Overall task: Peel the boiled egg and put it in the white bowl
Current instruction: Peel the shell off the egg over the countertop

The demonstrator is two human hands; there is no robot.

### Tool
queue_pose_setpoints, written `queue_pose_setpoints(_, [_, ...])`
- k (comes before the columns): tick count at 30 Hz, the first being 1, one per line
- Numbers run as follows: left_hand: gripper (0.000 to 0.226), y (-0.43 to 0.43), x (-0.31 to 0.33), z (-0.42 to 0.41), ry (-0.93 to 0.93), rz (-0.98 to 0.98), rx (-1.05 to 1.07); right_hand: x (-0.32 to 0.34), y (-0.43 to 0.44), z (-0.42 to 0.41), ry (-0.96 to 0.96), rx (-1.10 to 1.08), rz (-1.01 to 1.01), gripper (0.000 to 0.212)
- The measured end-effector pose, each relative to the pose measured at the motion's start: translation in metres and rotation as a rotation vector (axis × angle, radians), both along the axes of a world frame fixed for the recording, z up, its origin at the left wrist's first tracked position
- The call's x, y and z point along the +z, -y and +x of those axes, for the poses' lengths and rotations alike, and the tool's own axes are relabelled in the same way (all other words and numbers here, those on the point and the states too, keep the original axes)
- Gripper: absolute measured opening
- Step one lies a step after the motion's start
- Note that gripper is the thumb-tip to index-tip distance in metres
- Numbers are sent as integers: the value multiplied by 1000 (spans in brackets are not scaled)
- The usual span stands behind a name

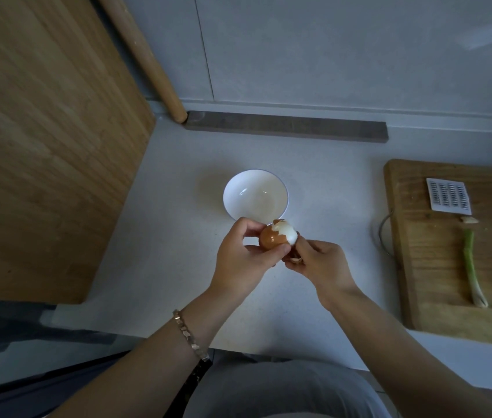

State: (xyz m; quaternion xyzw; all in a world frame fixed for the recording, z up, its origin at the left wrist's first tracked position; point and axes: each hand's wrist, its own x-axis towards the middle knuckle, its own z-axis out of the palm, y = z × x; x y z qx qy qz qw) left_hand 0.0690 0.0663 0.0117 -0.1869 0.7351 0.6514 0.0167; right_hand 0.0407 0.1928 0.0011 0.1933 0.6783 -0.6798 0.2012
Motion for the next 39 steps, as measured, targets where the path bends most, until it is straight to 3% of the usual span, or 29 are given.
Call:
queue_pose_setpoints(6, [25,2,5,-3,148,352,49,-3,-4,4,-47,41,28,33])
queue_pose_setpoints(10, [24,4,2,-4,212,442,29,-4,-7,4,-80,53,5,30])
queue_pose_setpoints(15, [14,7,2,-3,255,557,-47,-4,-12,1,-129,35,-182,49])
queue_pose_setpoints(17, [12,7,3,-4,260,584,-73,-4,-13,-1,-142,23,-221,45])
queue_pose_setpoints(26, [22,8,2,-5,235,435,-59,-7,-12,-2,13,84,-262,24])
queue_pose_setpoints(32, [19,7,5,-5,187,292,-85,-6,-13,-2,24,114,-245,36])
queue_pose_setpoints(39, [22,9,3,-5,203,283,-75,-3,-8,-3,-5,46,-50,27])
